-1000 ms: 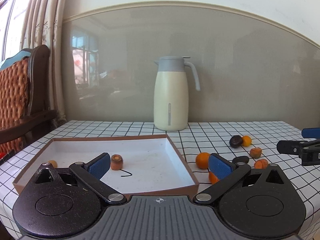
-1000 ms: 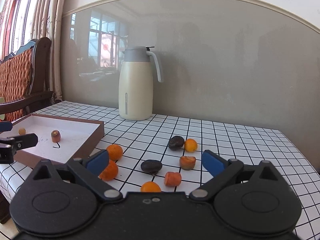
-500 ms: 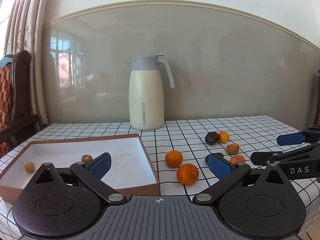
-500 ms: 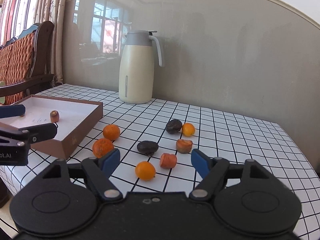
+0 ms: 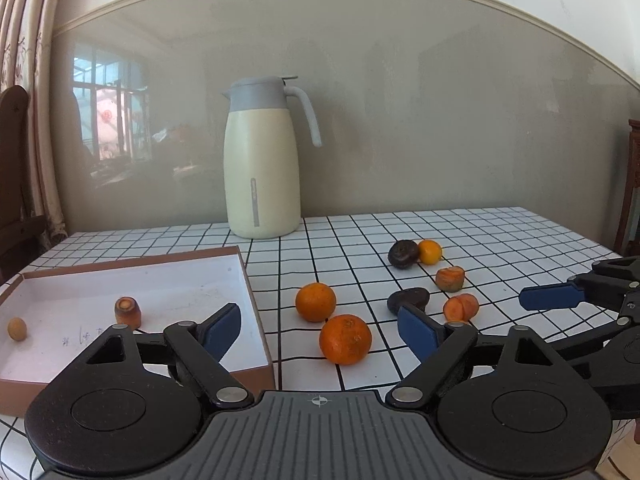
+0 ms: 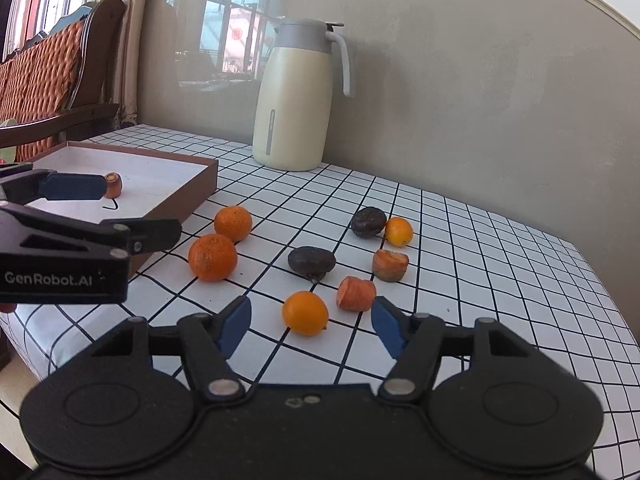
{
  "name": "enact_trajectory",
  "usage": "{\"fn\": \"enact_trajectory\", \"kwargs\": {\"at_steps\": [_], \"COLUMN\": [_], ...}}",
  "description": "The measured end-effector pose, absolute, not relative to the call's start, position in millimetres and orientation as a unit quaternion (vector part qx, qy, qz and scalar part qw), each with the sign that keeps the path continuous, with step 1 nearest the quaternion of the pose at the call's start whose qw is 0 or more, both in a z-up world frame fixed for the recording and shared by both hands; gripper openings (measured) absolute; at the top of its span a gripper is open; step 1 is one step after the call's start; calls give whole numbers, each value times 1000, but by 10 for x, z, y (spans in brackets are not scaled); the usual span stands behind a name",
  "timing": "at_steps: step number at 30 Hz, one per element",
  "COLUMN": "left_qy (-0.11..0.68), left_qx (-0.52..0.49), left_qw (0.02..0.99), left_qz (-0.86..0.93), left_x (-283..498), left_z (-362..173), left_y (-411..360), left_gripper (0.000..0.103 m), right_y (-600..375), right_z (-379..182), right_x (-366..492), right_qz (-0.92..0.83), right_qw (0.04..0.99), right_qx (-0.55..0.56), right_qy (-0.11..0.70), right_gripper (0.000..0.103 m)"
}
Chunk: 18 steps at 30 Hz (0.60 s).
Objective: Organize fruits
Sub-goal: 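Move both open tools back toward the remaining fruits, then grasp the large orange with the left tool while the right tool grasps a kumquat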
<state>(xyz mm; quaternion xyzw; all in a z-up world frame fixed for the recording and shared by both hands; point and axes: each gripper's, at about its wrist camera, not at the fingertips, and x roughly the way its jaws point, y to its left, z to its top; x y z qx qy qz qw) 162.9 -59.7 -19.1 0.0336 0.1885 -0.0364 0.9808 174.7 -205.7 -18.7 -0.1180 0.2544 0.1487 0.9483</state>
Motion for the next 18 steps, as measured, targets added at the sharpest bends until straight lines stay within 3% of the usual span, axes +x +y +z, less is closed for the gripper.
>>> {"fn": "enact_trajectory", "kwargs": {"at_steps": [7,10,18], "left_qy": [211,223,253], "left_qx": [51,56,68], "left_qw": [976,972,965], "left_qz": [-35,-40,-30], "left_x": [1766,1839,2120], "left_z": [-271,-295,-369], "left_y": [-766,-826,-985], "left_gripper": [74,64,63], "right_y": [-2029,-2035,-2057], "right_z": [-282,-312,-384], "right_x": [1858,1892,1932], "right_qz": [151,152,155], "right_qw": [942,940,937], "right_qx": [-128,-127,-133], "right_qy": [270,276,283], "right_gripper": [49,45,37]}}
